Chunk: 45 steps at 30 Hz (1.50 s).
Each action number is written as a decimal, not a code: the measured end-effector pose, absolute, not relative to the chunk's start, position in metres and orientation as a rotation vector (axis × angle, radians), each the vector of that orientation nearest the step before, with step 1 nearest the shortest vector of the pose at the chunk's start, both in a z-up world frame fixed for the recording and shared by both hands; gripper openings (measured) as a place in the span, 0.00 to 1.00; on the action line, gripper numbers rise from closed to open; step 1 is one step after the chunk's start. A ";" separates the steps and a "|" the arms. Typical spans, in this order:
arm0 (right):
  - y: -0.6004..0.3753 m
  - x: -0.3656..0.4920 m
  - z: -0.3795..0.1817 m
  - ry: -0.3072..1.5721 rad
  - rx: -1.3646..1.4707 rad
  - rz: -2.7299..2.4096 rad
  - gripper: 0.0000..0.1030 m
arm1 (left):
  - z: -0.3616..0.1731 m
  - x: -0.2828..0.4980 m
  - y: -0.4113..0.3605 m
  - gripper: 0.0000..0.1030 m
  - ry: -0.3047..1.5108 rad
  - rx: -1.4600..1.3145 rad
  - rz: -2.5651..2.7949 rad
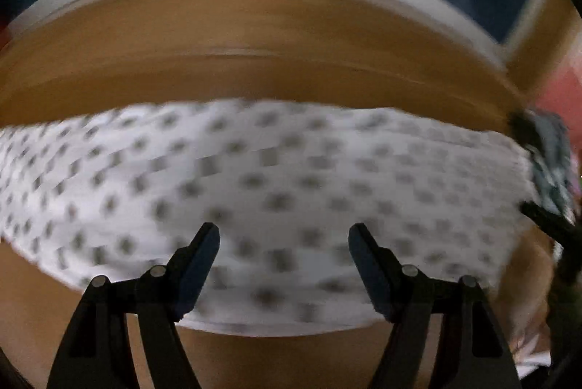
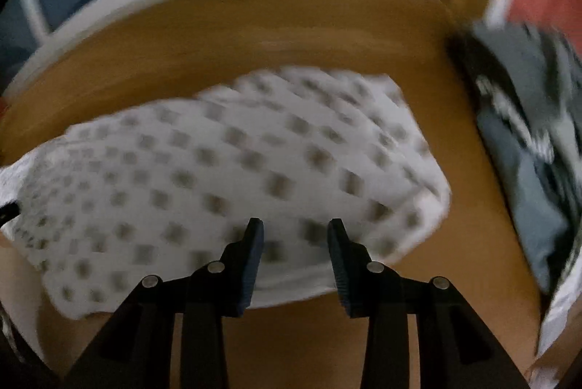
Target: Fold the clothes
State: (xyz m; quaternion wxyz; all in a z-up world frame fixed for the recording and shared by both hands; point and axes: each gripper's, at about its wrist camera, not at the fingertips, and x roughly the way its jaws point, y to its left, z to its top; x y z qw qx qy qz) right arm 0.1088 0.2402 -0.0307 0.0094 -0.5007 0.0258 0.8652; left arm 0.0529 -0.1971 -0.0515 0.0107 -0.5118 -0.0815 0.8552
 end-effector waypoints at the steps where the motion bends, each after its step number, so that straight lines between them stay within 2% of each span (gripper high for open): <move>1: 0.250 0.110 -0.033 0.130 -1.560 2.694 0.36 | -0.057 0.056 -0.206 0.69 -0.253 -1.636 2.688; 4: 0.265 0.111 -0.030 0.180 -1.564 2.660 0.35 | -0.062 0.067 -0.216 0.69 -0.223 -1.654 2.720; 9: 0.256 0.114 -0.023 0.124 -1.580 2.610 0.36 | -0.065 0.077 -0.208 0.69 -0.086 -1.680 2.707; 12: 0.229 0.134 -0.002 0.074 -1.521 2.650 0.37 | -0.059 0.089 -0.220 0.69 -0.171 -1.661 2.680; 13: 0.216 0.143 0.007 0.042 -1.497 2.676 0.43 | -0.056 0.095 -0.227 0.69 -0.208 -1.653 2.668; 14: 0.201 0.153 0.013 0.012 -1.482 2.705 0.54 | -0.054 0.101 -0.234 0.69 -0.243 -1.645 2.654; 16: 0.170 0.170 0.018 -0.032 -1.481 2.751 0.62 | -0.050 0.116 -0.246 0.69 -0.273 -1.629 2.618; 21: 0.099 0.186 0.010 -0.038 -1.566 2.818 0.62 | -0.039 0.137 -0.263 0.69 -0.234 -1.631 2.628; 24: 0.060 0.194 0.007 -0.024 -1.629 2.878 0.62 | -0.034 0.157 -0.282 0.69 -0.269 -1.657 2.637; 28: 0.016 0.202 0.005 -0.099 -1.692 2.964 0.62 | -0.028 0.184 -0.300 0.69 -0.259 -1.682 2.695; 32: -0.016 0.205 -0.003 -0.133 -1.755 3.014 0.62 | -0.023 0.206 -0.315 0.69 -0.352 -1.697 2.694; 43: -0.106 0.219 -0.016 -0.143 -1.828 3.068 0.62 | -0.015 0.270 -0.383 0.69 -0.455 -1.661 2.740; 45: -0.123 0.222 -0.019 -0.145 -1.841 3.078 0.62 | -0.013 0.277 -0.399 0.69 -0.430 -1.655 2.738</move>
